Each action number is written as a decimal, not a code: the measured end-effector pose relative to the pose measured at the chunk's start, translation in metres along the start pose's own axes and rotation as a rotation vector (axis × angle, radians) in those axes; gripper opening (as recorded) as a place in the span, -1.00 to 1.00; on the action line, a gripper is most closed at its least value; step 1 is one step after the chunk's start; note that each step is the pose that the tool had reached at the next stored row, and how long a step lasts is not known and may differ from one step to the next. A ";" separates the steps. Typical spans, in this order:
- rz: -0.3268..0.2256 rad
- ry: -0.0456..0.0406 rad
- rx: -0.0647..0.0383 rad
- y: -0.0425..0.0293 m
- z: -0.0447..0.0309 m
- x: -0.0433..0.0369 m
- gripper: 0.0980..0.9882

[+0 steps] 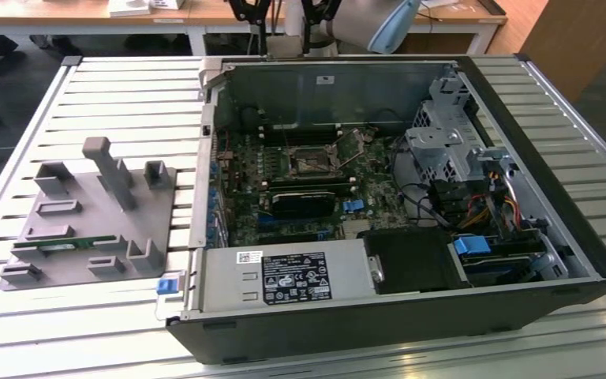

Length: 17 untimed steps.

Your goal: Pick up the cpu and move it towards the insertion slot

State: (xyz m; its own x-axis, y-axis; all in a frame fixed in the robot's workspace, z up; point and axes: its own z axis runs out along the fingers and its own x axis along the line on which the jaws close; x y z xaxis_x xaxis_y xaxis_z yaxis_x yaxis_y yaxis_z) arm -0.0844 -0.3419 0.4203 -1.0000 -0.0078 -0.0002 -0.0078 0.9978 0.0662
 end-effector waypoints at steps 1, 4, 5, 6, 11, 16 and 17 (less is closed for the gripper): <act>0.000 0.0000 0.000 0.0017 0.0004 -0.0007 0.00; 0.000 0.0000 0.000 0.0063 0.0015 -0.0028 0.00; 0.000 0.0001 0.000 0.0077 0.0019 -0.0035 0.00; 0.000 0.0001 0.000 0.0089 0.0022 -0.0040 0.00; 0.001 0.0000 0.000 0.0151 0.0040 -0.0056 0.00; 0.004 -0.0002 0.000 0.0195 0.0054 -0.0129 0.00; 0.005 -0.0003 0.000 0.0199 0.0057 -0.0147 0.00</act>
State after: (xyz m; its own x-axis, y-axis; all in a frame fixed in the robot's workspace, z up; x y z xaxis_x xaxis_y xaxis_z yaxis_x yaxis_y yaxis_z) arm -0.0699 -0.3216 0.4160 -1.0000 -0.0032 -0.0001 -0.0032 0.9978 0.0662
